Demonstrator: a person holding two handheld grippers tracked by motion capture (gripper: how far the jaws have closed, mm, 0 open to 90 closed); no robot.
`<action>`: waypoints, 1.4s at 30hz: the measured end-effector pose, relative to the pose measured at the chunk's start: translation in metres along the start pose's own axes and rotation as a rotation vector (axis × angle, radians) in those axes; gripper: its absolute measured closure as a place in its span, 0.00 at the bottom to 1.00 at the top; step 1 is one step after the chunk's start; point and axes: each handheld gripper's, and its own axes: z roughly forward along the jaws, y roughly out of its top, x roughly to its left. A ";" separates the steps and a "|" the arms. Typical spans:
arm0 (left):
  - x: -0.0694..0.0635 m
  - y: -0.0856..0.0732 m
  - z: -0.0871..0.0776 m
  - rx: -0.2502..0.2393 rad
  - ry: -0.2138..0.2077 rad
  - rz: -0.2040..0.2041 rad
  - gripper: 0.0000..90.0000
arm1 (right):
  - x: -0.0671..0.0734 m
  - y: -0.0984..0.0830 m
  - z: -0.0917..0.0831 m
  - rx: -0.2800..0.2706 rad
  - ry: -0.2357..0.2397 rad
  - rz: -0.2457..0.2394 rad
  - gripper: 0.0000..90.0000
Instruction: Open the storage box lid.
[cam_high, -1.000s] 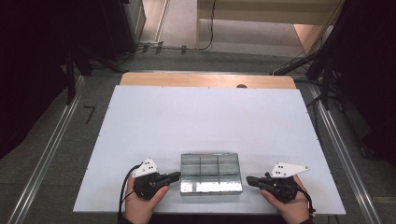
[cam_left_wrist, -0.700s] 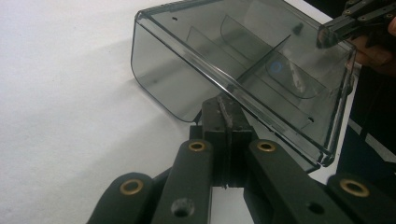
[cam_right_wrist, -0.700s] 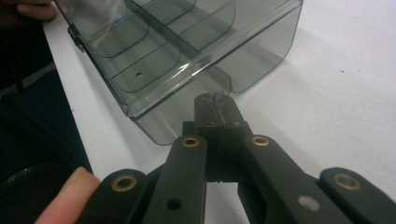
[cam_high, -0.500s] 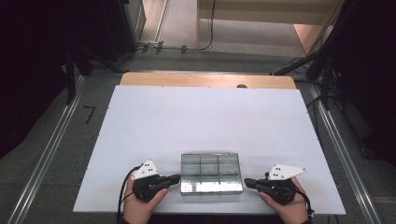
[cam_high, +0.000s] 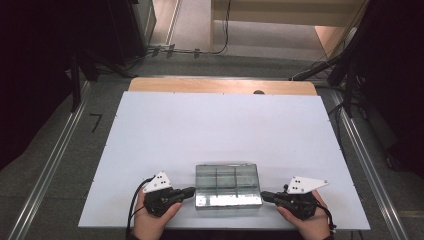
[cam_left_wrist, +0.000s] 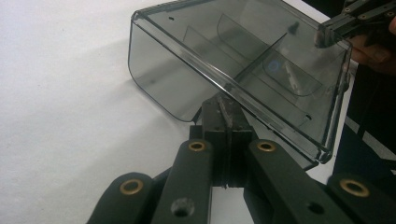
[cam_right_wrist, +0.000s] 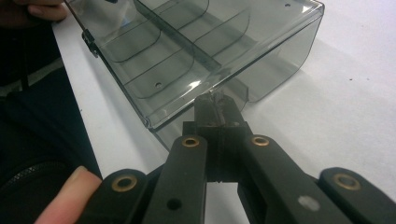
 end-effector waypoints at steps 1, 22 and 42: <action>0.000 0.000 0.000 0.001 -0.001 0.000 1.00 | 0.000 0.000 0.000 0.000 0.000 0.000 0.98; 0.001 0.000 -0.001 0.007 -0.026 0.015 1.00 | -0.002 -0.001 -0.003 0.001 -0.001 -0.017 0.98; 0.000 -0.002 -0.003 0.022 -0.041 0.025 1.00 | 0.002 -0.001 -0.004 0.015 0.029 -0.043 0.98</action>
